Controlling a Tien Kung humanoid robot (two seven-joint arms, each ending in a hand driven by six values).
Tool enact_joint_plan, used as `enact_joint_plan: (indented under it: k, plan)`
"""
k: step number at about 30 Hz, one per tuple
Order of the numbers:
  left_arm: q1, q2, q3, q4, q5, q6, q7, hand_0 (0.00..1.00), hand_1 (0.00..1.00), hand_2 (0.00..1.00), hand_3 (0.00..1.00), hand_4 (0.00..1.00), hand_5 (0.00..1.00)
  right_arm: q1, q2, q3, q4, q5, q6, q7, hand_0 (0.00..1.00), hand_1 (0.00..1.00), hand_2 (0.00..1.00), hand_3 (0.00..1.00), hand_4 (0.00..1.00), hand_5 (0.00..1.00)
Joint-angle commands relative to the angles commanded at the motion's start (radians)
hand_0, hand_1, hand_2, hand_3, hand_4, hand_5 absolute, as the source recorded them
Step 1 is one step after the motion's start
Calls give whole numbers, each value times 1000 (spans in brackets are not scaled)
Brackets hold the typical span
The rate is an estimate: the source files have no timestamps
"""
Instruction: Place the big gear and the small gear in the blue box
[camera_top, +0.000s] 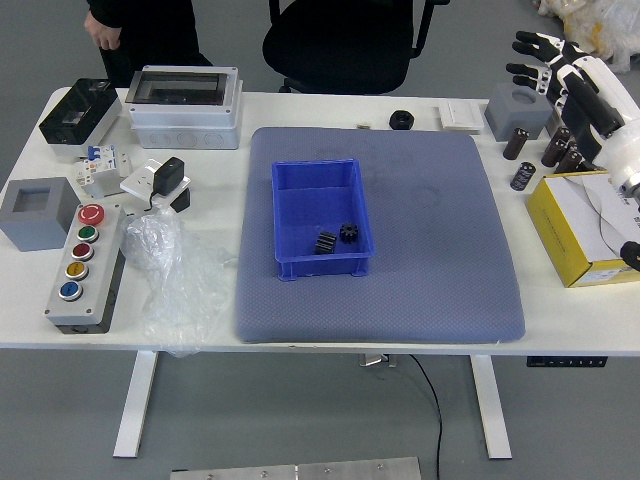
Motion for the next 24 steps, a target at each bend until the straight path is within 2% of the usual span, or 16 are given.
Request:
enact_joint_plan:
  k: [5, 6, 8, 11, 12, 17, 18, 23, 24]
  plan:
    - [-2, -1, -1, 0, 1, -2, 0, 858, 834, 837, 846, 754, 690, -10, -4, -2, 0, 185, 11, 39, 910, 854, 914, 883, 535, 891]
    - [-2, -1, -1, 0, 1, -2, -1, 858, 834, 837, 847, 754, 690, -12, -5, -3, 0, 222, 13, 45, 942, 886, 944, 907, 545, 925]
    - [-2, -1, -1, 0, 1, -2, 0, 858, 834, 837, 847, 754, 690, -15, -6, -5, -2, 287, 16, 55, 942, 886, 944, 907, 545, 925]
    - [-1, -1, 0, 0, 0, -2, 0, 858, 834, 837, 847, 754, 690, -18, -8, -5, -6, 369, 22, 66, 942, 886, 944, 907, 545, 925]
    - [-1, -1, 0, 0, 0, -2, 0, 858, 834, 838, 846, 753, 690, -18, -8, -5, -9, 395, 25, 69, 971, 928, 973, 948, 571, 963]
    - [-1, -2, 0, 0, 0, -2, 0, 858, 834, 838, 846, 753, 690, -17, -10, -5, -21, 495, 40, 77, 971, 928, 973, 948, 571, 963]
    - [-1, -2, 0, 0, 0, -2, 0, 858, 834, 838, 847, 753, 690, -17, -10, -4, -23, 510, 44, 79, 997, 936, 989, 969, 641, 998]
    - [0, -1, 0, 0, 1, -1, 0, 858, 834, 838, 847, 753, 690, -21, -10, 4, -29, 539, 58, 86, 997, 936, 989, 969, 641, 998]
    - [0, -1, 0, 0, 1, -1, 0, 858, 834, 837, 846, 754, 690, -22, -11, 6, -29, 540, 60, 86, 998, 945, 998, 977, 743, 998]
